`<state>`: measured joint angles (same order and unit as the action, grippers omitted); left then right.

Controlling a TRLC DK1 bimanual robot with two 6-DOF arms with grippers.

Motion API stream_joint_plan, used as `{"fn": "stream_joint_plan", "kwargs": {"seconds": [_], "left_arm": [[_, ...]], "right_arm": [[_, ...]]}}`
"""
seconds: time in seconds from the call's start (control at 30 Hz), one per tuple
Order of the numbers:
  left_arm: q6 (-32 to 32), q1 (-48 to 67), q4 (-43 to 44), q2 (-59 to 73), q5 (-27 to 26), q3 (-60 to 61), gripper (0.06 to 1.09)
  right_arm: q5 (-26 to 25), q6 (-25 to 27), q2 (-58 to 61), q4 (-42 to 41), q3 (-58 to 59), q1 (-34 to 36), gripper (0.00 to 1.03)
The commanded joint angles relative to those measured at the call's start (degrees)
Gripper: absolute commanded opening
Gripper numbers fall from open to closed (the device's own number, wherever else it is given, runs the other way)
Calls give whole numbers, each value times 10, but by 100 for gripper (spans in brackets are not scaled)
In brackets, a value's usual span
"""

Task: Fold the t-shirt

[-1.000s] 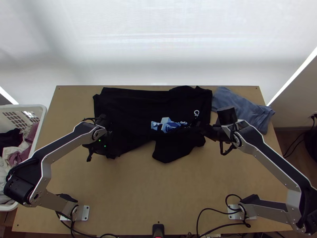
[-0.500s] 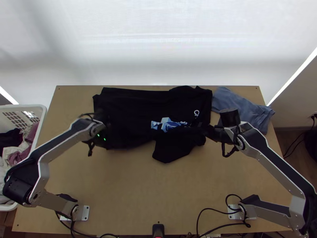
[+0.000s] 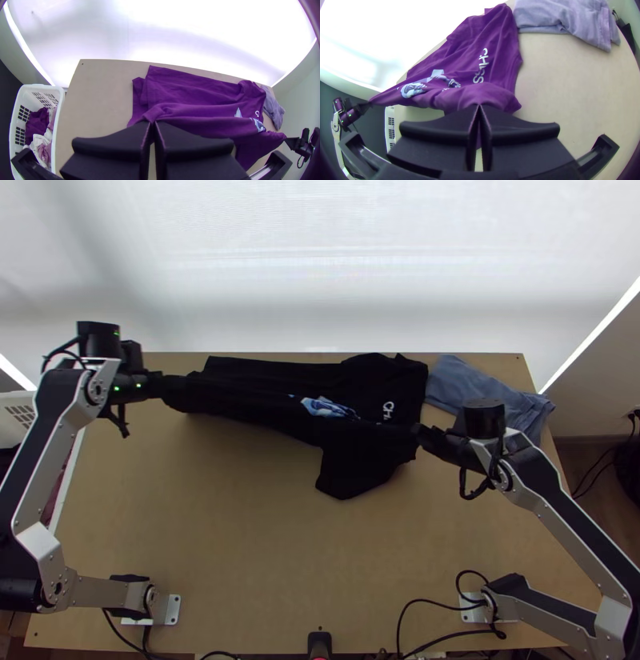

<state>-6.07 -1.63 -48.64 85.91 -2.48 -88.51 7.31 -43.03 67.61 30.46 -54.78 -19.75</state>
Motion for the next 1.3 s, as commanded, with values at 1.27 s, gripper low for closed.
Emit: {"fn": "stream_joint_plan", "kwargs": {"seconds": [1.27], "left_arm": [[-107,10,232,292,3,-184,9]], "right_arm": [[-22,36,-4,-70,11,19,3]]}}
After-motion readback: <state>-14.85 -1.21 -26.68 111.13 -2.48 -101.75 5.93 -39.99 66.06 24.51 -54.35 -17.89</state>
